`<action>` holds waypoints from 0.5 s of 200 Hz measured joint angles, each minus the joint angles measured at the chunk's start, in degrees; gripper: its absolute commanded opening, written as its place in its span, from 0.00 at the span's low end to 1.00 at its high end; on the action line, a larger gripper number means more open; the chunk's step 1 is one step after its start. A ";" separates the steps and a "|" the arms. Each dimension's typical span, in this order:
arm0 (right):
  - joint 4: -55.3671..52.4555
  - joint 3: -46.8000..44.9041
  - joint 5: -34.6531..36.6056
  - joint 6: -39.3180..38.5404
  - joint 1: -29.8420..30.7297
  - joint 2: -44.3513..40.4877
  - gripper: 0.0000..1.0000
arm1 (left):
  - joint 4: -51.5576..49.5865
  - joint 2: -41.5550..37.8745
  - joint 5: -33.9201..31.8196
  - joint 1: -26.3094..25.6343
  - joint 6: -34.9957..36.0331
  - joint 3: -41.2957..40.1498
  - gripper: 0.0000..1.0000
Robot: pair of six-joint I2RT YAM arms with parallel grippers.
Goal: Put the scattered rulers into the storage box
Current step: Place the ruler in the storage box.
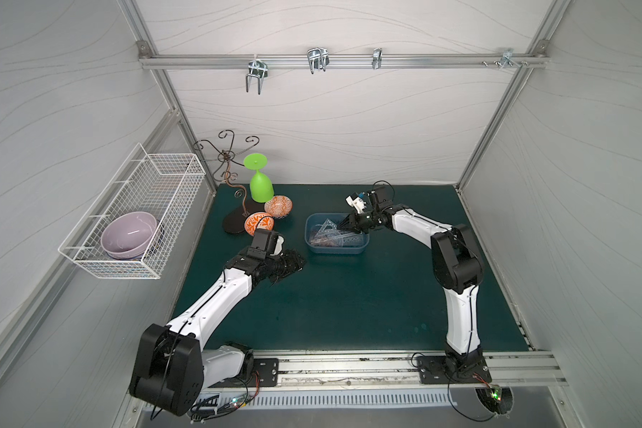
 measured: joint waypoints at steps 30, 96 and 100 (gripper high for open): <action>-0.74 0.90 -0.17 -0.48 0.63 1.53 0.00 | -0.09 0.55 0.24 0.17 0.02 0.42 0.65; -2.86 2.75 -0.28 -1.42 0.74 4.26 0.14 | -0.07 0.96 1.22 0.83 0.00 0.50 0.64; -2.99 2.78 -0.26 -1.60 0.74 4.28 0.16 | -0.09 1.05 1.25 0.87 0.00 0.50 0.64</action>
